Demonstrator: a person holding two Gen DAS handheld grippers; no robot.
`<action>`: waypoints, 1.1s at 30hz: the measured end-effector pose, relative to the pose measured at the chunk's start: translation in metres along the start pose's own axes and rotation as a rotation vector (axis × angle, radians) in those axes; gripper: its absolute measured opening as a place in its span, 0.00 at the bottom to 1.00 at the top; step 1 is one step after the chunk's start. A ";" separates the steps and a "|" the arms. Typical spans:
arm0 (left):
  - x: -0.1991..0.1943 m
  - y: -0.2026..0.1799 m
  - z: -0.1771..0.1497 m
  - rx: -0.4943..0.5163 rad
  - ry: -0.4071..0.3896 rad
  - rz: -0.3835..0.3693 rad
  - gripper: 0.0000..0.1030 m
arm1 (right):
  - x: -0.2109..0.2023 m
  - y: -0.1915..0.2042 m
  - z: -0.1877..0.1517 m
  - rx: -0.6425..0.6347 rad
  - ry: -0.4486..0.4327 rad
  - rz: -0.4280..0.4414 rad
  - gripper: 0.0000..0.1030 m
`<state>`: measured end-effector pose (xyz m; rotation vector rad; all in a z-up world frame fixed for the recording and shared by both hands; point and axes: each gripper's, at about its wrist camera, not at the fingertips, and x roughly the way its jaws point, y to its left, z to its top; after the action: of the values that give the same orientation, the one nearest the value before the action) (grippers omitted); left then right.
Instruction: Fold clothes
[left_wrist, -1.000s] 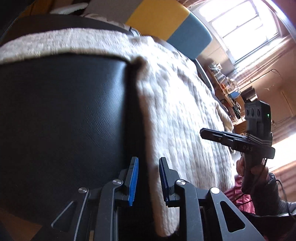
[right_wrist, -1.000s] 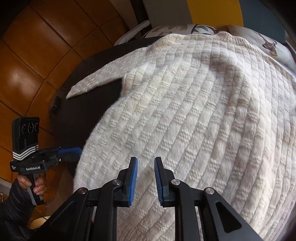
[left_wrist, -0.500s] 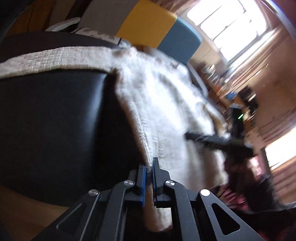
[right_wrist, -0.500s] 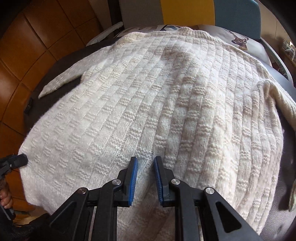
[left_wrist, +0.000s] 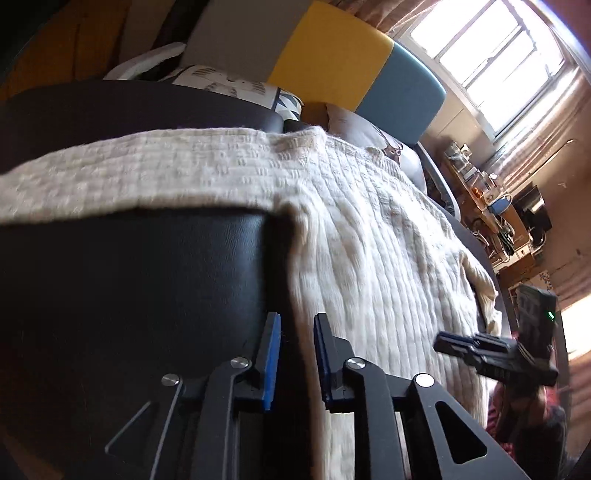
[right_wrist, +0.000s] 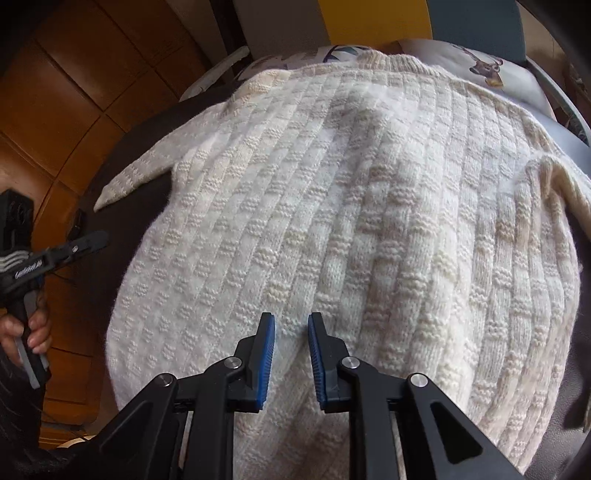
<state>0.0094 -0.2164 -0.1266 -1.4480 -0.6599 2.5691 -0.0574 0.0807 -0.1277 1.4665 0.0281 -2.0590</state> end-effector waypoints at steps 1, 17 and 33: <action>0.007 0.000 0.010 0.006 0.003 0.008 0.21 | -0.001 0.002 0.003 -0.009 -0.013 -0.002 0.17; 0.092 -0.012 0.069 0.096 0.038 0.099 0.07 | 0.023 -0.026 0.037 -0.015 0.008 -0.144 0.15; 0.051 -0.028 0.123 0.223 -0.074 0.136 0.30 | -0.025 -0.077 0.067 0.167 -0.179 -0.007 0.18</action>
<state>-0.1241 -0.2140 -0.0997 -1.3762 -0.2790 2.7055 -0.1462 0.1313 -0.1047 1.3728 -0.2158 -2.2355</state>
